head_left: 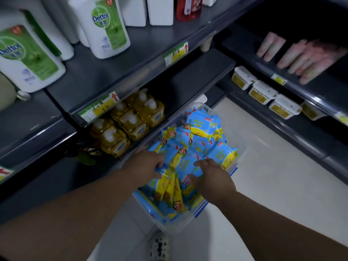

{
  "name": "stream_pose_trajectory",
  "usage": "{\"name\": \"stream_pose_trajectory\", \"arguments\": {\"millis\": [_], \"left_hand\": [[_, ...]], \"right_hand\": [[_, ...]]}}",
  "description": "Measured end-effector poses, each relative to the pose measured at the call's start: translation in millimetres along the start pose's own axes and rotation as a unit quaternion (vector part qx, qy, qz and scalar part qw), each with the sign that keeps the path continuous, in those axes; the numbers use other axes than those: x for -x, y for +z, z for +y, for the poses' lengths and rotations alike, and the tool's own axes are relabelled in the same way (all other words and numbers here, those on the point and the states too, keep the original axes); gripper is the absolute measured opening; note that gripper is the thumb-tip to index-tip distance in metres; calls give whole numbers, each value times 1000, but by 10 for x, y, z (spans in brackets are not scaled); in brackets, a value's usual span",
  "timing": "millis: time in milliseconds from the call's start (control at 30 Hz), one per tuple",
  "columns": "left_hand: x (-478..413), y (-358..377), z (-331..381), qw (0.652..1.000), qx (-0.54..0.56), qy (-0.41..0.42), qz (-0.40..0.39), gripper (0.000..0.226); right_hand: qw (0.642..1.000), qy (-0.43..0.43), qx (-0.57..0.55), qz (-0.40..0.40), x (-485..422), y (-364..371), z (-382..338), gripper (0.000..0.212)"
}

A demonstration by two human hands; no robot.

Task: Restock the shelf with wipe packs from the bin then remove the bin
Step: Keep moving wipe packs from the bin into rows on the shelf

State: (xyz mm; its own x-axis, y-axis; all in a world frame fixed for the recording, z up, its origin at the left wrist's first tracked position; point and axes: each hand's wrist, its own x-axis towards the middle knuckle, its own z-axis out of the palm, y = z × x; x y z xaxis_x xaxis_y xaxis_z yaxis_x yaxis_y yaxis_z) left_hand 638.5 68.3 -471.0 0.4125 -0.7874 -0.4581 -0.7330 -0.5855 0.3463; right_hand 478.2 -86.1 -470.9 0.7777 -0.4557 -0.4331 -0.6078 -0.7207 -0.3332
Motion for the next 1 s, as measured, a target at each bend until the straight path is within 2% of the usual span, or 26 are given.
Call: {"name": "stream_pose_trajectory", "arguments": {"millis": [133, 233, 333, 500, 600, 733, 800, 1000], "left_hand": [[65, -120, -222, 983, 172, -59, 35, 34], [78, -169, -329, 961, 230, -131, 82, 34], [114, -157, -426, 941, 274, -152, 131, 30], [177, -38, -481, 938, 272, -156, 149, 24], [182, 13, -501, 929, 300, -163, 144, 30], [255, -42, -450, 925, 314, -160, 140, 44], [309, -116, -384, 929, 304, -157, 143, 45], [542, -445, 6, 928, 274, -155, 200, 48]], "right_hand": [[998, -10, -50, -45, -103, 105, -180, 50], [993, -5, -93, -71, -172, 227, -272, 60], [989, 14, -128, -73, -262, 316, -371, 69], [967, 77, -242, 5, -523, 369, -496, 57], [952, 114, -282, 39, -638, 349, -513, 51], [958, 102, -266, 12, -570, 244, -513, 77], [962, 87, -258, 27, -497, 116, -489, 80], [930, 106, -341, 82, -279, -360, -406, 53]]}}
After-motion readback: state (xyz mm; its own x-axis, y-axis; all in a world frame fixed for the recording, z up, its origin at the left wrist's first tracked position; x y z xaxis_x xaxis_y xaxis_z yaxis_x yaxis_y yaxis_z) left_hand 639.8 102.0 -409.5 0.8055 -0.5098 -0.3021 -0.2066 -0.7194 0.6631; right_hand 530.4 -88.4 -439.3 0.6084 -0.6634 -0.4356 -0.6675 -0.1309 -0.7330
